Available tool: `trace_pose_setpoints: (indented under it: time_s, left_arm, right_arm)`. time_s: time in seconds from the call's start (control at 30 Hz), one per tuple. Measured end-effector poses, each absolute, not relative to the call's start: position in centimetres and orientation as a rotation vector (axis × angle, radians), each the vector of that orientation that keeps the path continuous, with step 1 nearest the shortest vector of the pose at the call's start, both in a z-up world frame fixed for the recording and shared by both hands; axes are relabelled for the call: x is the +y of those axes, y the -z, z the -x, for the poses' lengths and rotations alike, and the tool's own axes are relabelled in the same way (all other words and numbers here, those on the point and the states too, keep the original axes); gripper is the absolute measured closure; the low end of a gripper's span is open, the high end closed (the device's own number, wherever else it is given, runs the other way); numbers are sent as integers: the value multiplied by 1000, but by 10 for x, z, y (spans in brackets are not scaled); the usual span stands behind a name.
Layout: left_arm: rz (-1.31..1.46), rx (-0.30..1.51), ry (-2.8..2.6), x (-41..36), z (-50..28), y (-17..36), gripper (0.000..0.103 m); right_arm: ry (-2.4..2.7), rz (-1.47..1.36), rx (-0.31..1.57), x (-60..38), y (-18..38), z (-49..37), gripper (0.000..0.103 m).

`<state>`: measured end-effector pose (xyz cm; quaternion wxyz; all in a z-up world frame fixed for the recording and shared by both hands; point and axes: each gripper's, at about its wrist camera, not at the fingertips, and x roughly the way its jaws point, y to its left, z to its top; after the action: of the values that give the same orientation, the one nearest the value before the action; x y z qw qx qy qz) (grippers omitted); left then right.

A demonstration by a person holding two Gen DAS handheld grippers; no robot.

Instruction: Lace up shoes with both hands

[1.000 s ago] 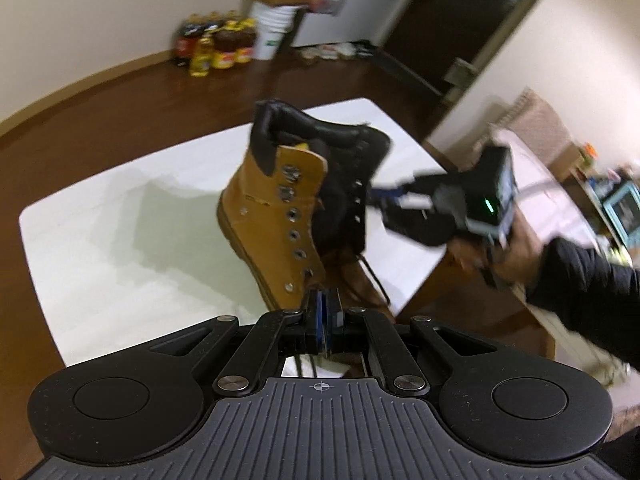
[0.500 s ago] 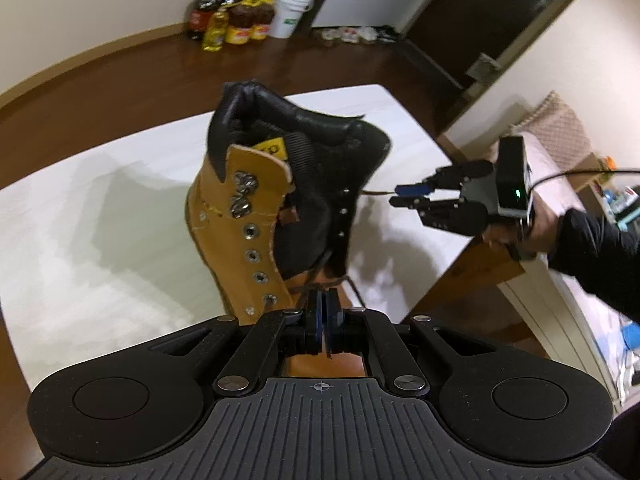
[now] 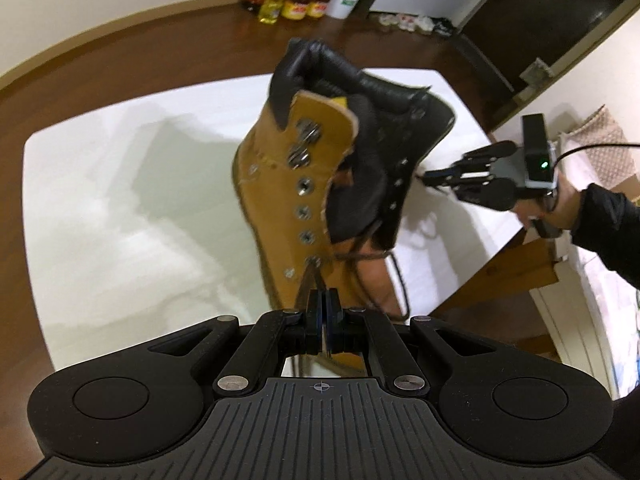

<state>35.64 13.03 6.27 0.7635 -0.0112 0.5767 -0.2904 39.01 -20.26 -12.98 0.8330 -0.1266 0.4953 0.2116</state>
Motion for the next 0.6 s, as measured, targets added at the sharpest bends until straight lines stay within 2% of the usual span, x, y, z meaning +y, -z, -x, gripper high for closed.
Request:
trace_pose_setpoints:
  time_s: [0.27, 0.6]
  left_arm:
    - [47, 1249, 646, 133, -358, -56, 102]
    - [53, 1253, 680, 134, -352, -54, 102]
  right_arm:
    - [-380, -126, 1178, -210, 107, -352, 101]
    - [-292, -298, 1299, -194, 111, -302, 101]
